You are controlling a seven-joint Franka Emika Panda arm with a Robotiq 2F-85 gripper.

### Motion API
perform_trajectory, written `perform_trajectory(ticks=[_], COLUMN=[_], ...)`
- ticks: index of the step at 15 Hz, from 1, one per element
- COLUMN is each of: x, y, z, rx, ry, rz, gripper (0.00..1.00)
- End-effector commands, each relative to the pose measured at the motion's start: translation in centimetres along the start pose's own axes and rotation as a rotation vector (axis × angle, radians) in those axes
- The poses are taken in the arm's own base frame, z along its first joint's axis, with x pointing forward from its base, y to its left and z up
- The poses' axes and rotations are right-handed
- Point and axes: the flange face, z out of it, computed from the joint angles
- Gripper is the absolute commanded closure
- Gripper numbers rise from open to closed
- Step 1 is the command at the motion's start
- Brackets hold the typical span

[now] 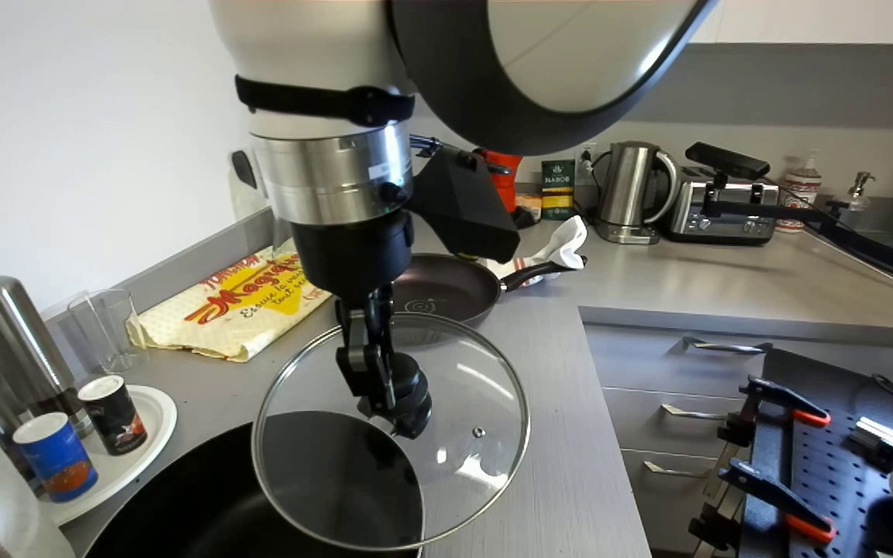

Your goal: Place the lid on the pot

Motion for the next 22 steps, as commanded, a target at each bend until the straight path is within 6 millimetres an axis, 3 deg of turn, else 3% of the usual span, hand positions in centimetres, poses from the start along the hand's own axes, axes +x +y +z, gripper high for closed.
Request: perform_trajectory(ticks=[1,11,22], x=[2.6,6.9,10.0], y=[-1.3,-4.6,-4.8], z=[-1.0,-1.1,-2.0], rx=[-0.033,-0.049,0.016], ry=[-0.015,-0.059,-0.041], rz=[-0.03,-0.099,-0.123], gripper=[0.75,0.75,0.75])
